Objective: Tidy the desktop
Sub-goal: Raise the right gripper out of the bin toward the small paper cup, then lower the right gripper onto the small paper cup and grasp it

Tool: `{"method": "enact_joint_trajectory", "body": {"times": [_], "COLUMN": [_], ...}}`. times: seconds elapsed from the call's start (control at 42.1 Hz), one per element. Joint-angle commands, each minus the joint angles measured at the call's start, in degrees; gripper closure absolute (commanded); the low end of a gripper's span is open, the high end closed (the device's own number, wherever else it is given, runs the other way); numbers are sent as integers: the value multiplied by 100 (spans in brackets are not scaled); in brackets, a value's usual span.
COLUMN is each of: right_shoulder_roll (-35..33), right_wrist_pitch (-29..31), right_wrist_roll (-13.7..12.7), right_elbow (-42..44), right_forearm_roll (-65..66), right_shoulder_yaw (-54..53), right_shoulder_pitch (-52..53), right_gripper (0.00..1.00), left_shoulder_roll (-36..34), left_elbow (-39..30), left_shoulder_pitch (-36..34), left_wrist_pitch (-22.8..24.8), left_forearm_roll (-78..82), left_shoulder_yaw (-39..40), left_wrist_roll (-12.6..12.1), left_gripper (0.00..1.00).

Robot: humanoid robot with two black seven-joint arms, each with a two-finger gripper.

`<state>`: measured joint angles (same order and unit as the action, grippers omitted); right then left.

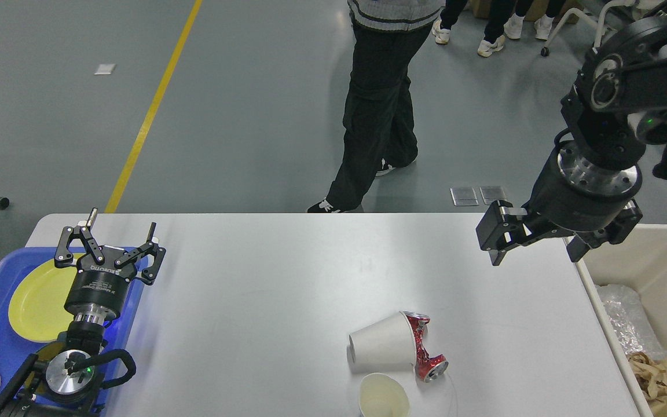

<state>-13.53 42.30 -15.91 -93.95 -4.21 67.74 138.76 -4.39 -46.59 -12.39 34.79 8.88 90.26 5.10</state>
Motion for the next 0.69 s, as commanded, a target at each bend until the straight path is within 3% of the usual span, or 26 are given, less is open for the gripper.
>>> {"method": "enact_joint_trajectory", "body": {"times": [0.0,0.333,0.665], "right_shoulder_roll": [35,166,614], "right_wrist_pitch": [-20,-134,-1627], "right_wrist_roll": [0,-35,-61], "right_elbow": [9,9,0], "right_forearm_roll": [8,26,149], "right_shoulder_yaw": [-121,-1351,-1923], "right_shoulder_pitch": [-77,-1157,-2766], "right_gripper": [0,2,3], "left_shoulder_roll": [0,0,0], "left_elbow": [1,1,1], "left_shoulder_pitch": [0,0,0], "left_wrist_pitch": [2,2,2], "left_forearm_roll": [0,0,0], "left_shoulder_yaw": [0,0,0], "left_wrist_roll": [-9,0,-9], "left_gripper": [4,4,4]}}
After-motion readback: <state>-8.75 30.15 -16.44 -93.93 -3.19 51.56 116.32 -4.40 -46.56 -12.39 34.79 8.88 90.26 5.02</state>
